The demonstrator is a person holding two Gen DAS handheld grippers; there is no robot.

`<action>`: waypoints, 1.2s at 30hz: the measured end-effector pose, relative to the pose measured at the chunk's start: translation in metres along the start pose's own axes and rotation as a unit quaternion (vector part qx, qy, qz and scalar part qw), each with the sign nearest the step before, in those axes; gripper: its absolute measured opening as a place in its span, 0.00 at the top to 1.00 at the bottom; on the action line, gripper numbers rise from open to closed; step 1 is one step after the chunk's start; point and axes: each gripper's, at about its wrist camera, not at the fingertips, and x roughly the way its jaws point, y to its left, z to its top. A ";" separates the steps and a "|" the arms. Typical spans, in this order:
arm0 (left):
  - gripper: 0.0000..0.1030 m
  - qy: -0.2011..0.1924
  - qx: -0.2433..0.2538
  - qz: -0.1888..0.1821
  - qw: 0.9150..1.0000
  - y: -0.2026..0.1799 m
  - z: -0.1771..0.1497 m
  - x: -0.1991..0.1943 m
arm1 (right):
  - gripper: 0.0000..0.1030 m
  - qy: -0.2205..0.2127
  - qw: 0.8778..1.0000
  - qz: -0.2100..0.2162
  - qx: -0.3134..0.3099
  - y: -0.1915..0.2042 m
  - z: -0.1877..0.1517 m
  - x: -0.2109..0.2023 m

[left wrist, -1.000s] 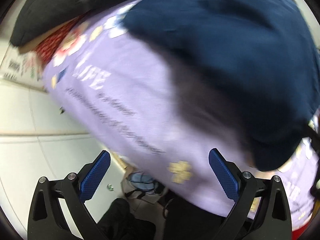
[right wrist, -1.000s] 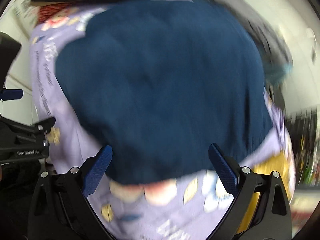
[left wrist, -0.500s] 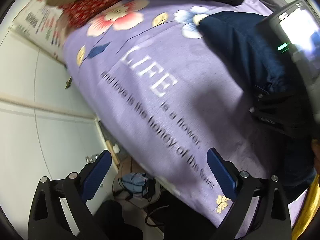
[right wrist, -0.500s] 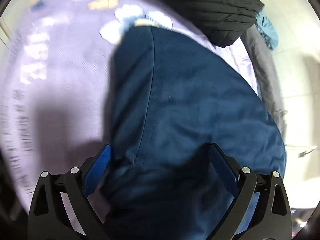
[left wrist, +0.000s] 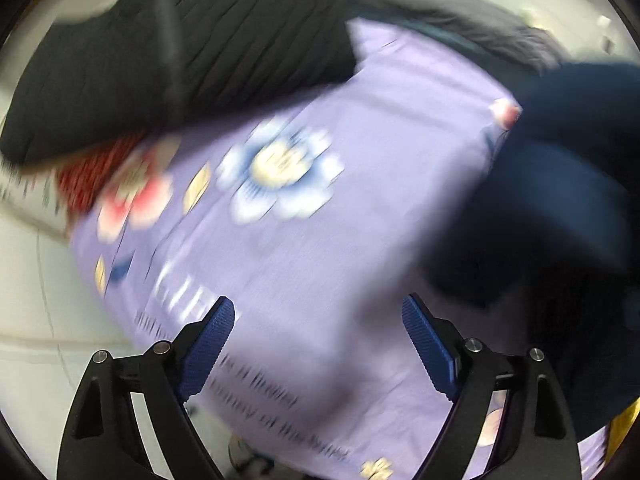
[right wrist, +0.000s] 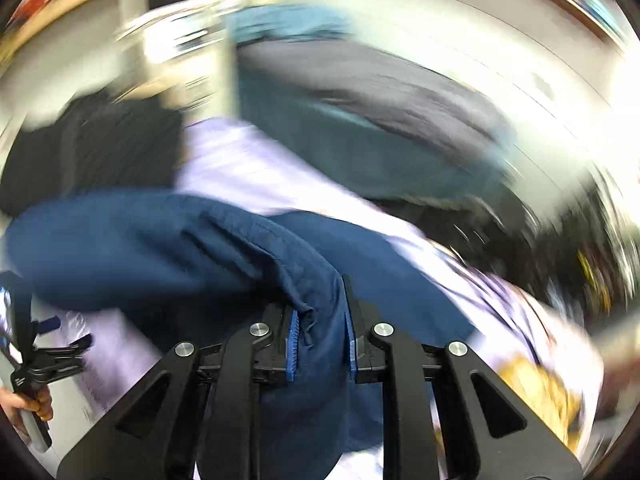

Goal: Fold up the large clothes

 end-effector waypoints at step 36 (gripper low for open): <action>0.16 0.016 0.284 -0.002 0.959 -0.136 -0.096 0.044 | 0.17 -0.109 0.803 -0.193 -0.552 0.089 -0.314 0.078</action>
